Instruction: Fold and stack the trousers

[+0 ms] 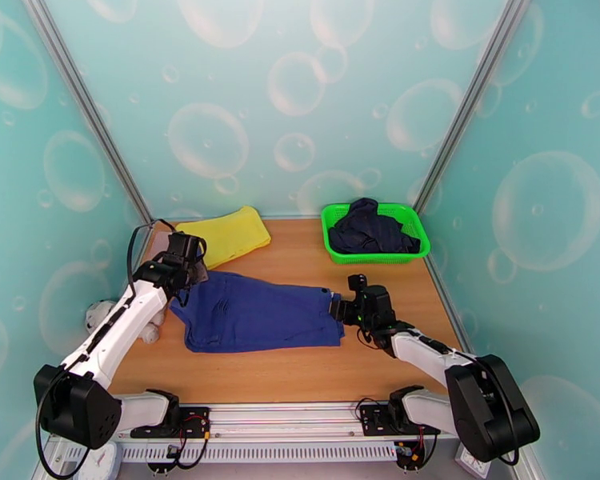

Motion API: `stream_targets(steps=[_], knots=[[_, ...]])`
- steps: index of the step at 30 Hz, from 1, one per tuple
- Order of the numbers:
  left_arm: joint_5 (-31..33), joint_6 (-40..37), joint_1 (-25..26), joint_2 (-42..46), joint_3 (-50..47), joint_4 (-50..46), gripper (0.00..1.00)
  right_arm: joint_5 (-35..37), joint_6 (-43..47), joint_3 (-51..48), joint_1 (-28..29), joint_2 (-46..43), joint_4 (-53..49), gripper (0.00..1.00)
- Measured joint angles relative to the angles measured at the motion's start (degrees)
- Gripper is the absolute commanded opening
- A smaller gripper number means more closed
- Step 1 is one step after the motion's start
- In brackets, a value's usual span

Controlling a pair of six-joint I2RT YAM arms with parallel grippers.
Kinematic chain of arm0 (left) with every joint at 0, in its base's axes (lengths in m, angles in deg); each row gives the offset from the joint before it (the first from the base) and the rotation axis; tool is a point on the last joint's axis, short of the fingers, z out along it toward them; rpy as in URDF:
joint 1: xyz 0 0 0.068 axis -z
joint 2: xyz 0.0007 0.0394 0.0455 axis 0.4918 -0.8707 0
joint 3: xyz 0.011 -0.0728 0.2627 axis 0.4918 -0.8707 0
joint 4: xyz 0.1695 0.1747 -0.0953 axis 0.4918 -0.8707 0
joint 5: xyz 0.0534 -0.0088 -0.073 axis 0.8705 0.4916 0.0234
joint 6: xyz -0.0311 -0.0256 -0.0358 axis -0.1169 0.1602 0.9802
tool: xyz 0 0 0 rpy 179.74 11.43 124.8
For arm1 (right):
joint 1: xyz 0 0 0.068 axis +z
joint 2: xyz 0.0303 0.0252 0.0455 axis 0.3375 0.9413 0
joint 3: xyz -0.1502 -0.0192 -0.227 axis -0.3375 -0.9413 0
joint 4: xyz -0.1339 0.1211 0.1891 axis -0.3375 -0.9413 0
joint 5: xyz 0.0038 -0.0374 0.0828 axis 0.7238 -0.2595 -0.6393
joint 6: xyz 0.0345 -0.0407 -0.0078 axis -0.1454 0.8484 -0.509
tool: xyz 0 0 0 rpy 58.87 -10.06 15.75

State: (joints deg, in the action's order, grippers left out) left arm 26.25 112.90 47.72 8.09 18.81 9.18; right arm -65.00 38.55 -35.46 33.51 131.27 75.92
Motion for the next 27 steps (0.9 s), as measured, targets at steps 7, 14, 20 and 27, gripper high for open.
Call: stream_targets(steps=[7,14,20,27], knots=[[-3.1,3.6,5.4,0.9,-2.9,5.0,0.00,-1.7,0.0,1.9,0.1,4.1,-1.6,0.44],[-3.4,6.1,7.5,2.8,-3.3,6.7,0.00,-1.3,0.0,3.0,0.7,6.2,-3.0,0.37],[-3.4,8.5,10.7,3.0,-4.0,8.7,0.00,1.3,-0.2,3.5,0.7,7.4,-4.2,0.33],[-5.2,12.6,13.9,3.0,-7.8,14.0,0.00,2.5,-0.5,4.9,1.0,9.5,-4.9,0.31]])
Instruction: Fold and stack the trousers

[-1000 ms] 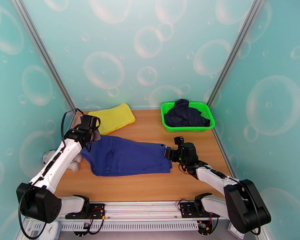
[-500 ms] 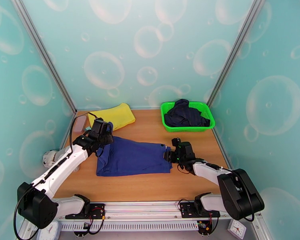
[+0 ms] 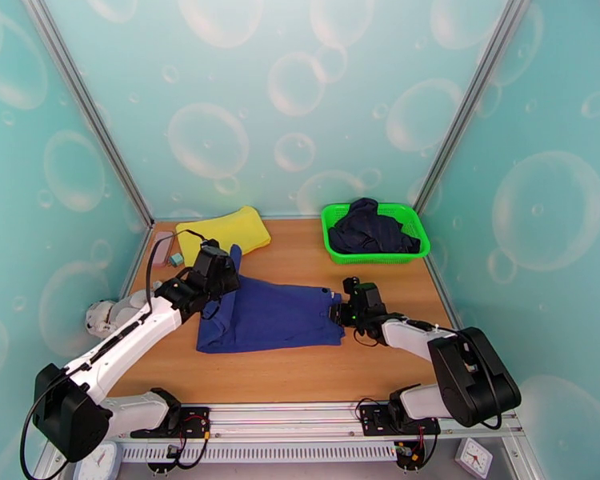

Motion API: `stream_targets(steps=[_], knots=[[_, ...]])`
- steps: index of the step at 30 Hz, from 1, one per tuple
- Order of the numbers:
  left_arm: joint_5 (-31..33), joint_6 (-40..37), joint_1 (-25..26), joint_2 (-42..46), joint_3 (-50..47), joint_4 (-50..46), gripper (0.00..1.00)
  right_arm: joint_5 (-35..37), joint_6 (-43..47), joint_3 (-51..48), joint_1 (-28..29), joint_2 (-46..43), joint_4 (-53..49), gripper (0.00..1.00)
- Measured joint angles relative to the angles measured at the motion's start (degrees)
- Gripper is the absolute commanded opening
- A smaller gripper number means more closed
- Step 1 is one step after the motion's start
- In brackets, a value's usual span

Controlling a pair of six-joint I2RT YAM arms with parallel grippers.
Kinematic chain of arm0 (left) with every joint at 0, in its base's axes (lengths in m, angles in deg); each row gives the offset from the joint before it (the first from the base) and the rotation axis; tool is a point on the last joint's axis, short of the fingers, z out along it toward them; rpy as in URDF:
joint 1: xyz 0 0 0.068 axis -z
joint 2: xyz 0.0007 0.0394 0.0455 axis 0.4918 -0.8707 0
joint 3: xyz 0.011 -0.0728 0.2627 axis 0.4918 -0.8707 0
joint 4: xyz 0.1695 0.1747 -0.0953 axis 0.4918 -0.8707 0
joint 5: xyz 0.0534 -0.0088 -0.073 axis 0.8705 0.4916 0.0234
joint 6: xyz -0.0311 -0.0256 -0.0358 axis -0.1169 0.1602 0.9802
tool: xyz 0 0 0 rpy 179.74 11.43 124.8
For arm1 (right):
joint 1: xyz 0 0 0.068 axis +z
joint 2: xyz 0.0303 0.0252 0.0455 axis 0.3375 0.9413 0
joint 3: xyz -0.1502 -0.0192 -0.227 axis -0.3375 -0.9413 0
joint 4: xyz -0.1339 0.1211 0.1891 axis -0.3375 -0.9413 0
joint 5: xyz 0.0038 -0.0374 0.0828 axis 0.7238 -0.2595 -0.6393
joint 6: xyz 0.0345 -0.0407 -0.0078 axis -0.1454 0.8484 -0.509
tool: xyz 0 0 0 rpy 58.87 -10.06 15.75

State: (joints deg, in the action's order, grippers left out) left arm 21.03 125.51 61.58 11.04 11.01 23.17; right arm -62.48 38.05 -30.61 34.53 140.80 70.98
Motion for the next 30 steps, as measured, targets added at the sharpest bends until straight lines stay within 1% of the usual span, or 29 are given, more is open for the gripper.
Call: stream_targets(steps=[5,10,15,21,25,30], knots=[[-1.0,3.5,2.3,0.0,-1.1,3.6,0.00,0.3,-0.2,0.1,0.1,0.1,0.0,0.31],[0.3,8.3,7.0,-0.5,-1.1,7.1,0.01,0.3,-0.2,0.2,0.1,0.3,0.0,0.31],[2.3,12.2,12.0,-5.3,-0.6,9.6,0.00,0.3,-0.2,0.3,0.1,0.4,0.0,0.30],[6.9,17.1,17.4,-11.4,0.6,12.1,0.00,0.3,-0.2,0.4,0.1,0.8,0.3,0.29],[10.0,20.2,20.4,-12.9,1.1,14.2,0.00,0.0,-0.2,0.7,0.1,1.6,1.2,0.24],[12.7,22.9,22.8,-16.9,4.9,16.4,0.00,0.0,-0.7,1.4,0.5,2.7,2.3,0.16]])
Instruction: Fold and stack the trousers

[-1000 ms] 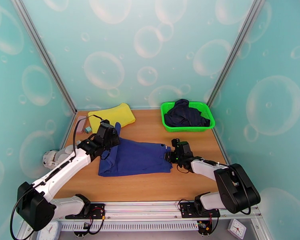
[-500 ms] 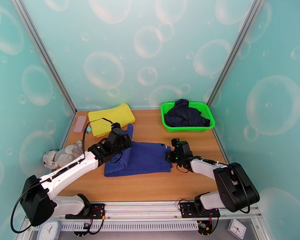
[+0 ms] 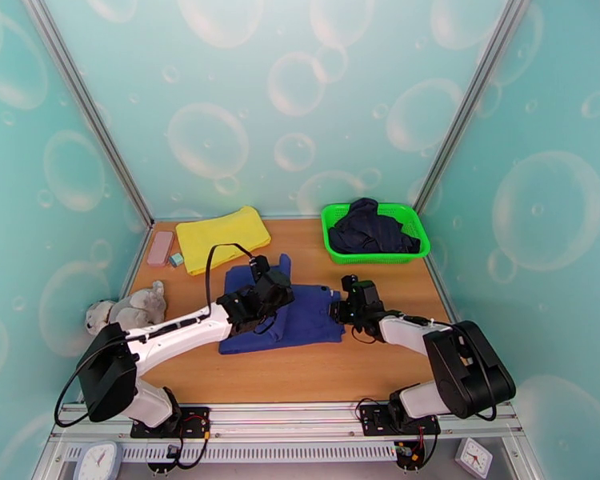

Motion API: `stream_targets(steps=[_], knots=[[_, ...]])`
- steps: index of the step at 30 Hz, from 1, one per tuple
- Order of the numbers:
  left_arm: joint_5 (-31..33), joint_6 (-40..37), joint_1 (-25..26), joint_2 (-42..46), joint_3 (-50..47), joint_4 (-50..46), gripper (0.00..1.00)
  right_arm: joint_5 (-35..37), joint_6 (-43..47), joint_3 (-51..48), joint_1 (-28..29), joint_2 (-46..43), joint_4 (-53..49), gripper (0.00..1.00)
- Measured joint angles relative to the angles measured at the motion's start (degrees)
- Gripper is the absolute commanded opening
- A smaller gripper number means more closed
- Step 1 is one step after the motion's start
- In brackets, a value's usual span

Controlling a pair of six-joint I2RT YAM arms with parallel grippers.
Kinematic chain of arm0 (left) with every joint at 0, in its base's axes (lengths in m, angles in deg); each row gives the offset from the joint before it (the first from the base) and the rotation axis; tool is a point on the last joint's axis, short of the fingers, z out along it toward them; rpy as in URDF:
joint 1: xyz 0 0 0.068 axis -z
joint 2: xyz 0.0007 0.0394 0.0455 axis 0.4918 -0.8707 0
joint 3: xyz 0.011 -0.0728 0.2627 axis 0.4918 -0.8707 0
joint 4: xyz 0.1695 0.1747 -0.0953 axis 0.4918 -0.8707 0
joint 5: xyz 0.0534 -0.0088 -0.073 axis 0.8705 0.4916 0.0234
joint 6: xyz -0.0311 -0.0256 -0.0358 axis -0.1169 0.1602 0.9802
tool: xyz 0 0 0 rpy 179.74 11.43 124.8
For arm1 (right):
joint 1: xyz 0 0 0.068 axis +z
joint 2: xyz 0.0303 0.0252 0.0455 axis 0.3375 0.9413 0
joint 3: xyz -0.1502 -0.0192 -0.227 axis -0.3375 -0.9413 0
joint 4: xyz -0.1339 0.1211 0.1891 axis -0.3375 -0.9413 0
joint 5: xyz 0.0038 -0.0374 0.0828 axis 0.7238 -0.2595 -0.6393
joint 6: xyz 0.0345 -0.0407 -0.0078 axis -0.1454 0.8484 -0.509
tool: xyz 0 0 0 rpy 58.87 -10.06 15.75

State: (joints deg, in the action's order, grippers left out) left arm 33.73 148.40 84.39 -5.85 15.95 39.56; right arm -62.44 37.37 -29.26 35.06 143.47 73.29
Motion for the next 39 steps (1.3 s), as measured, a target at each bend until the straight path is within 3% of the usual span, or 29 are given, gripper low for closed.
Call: stream_targets(steps=[20,32,35,39], knots=[[6.4,5.4,6.1,-16.4,16.1,0.3,0.00,-0.6,-0.2,0.9,0.0,2.7,3.5,0.12],[6.6,8.4,6.2,-26.3,20.7,1.7,0.00,-0.8,-0.2,0.9,0.0,2.8,3.8,0.11],[6.6,8.3,6.2,-28.4,22.3,1.8,0.21,-0.8,-0.2,0.9,0.0,2.8,3.8,0.12],[5.8,7.6,6.2,-29.3,22.8,4.5,0.28,-1.0,-0.6,0.9,-0.2,2.8,3.8,0.19]])
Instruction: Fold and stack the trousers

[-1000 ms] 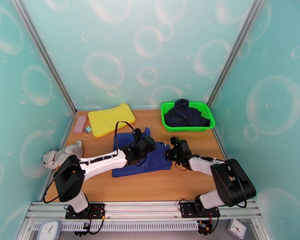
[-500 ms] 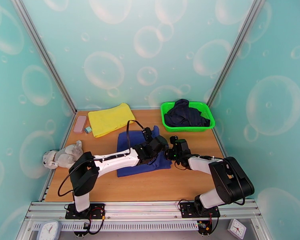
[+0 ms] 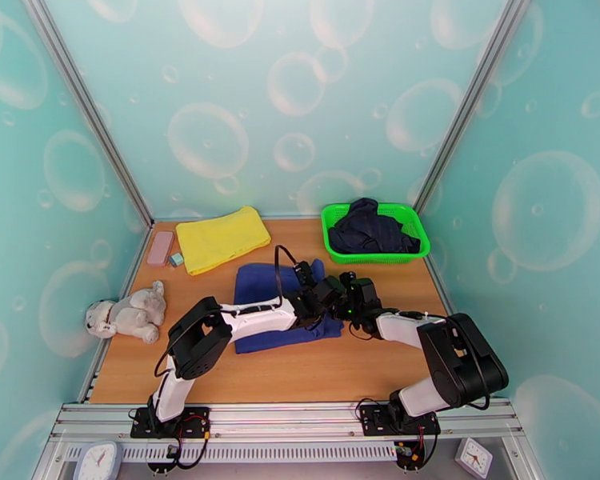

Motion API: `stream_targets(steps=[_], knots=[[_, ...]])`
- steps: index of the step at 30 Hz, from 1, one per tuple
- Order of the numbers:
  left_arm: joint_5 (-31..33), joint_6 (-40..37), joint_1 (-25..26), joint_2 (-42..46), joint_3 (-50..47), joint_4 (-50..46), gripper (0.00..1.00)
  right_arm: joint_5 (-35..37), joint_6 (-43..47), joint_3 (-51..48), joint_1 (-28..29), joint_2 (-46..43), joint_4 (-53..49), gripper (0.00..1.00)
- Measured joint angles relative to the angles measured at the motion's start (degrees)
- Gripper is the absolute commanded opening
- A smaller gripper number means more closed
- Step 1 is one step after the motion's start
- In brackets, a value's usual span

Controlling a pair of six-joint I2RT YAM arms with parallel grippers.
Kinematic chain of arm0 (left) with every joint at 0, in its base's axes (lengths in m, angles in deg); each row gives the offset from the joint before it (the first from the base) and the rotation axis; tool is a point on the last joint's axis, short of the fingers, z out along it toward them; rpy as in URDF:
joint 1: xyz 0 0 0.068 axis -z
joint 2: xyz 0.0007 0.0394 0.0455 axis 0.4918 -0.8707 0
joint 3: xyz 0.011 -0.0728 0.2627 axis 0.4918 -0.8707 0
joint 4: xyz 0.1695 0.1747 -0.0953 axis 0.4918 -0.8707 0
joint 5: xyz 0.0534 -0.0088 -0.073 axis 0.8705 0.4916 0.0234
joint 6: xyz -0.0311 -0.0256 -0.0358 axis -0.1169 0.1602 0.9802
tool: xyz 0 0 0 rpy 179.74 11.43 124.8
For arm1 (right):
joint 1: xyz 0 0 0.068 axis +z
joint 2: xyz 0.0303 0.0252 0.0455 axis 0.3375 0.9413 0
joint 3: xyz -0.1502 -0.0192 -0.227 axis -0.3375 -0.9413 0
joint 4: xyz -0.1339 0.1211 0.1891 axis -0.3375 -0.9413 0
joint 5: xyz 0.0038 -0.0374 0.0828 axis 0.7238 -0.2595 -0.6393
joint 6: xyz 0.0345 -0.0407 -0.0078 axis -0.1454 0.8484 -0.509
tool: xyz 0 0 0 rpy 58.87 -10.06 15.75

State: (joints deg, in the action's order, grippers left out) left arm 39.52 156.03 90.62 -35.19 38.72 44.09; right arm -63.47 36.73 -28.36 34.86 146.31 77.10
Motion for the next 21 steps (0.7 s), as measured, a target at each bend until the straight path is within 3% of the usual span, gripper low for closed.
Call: stream_targets(steps=[7,10,11,16,19,21], knots=[[-1.3,-7.7,-0.4,4.6,-7.3,13.0,0.48,-0.2,-1.3,-4.6,-5.0,-7.9,-2.4,0.28],[-2.7,-12.3,-1.4,11.6,-17.7,21.2,0.70,0.5,-1.9,-7.2,-8.8,-16.0,-3.5,0.30],[-3.3,-14.2,-1.8,14.3,-21.7,24.1,0.98,1.1,-1.9,-8.1,-9.8,-19.5,-3.6,0.30],[-7.6,-22.5,-5.0,25.2,-38.6,35.4,0.99,1.4,-1.9,-10.6,-6.8,-32.9,-1.5,0.32],[-12.1,-26.5,-9.2,30.0,-46.5,38.3,0.99,-1.9,-1.6,-10.5,-1.2,-32.9,2.6,0.31],[-17.8,-28.2,-15.4,31.4,-50.0,40.3,1.00,-5.5,-1.6,-10.5,2.1,-30.2,5.6,0.31]])
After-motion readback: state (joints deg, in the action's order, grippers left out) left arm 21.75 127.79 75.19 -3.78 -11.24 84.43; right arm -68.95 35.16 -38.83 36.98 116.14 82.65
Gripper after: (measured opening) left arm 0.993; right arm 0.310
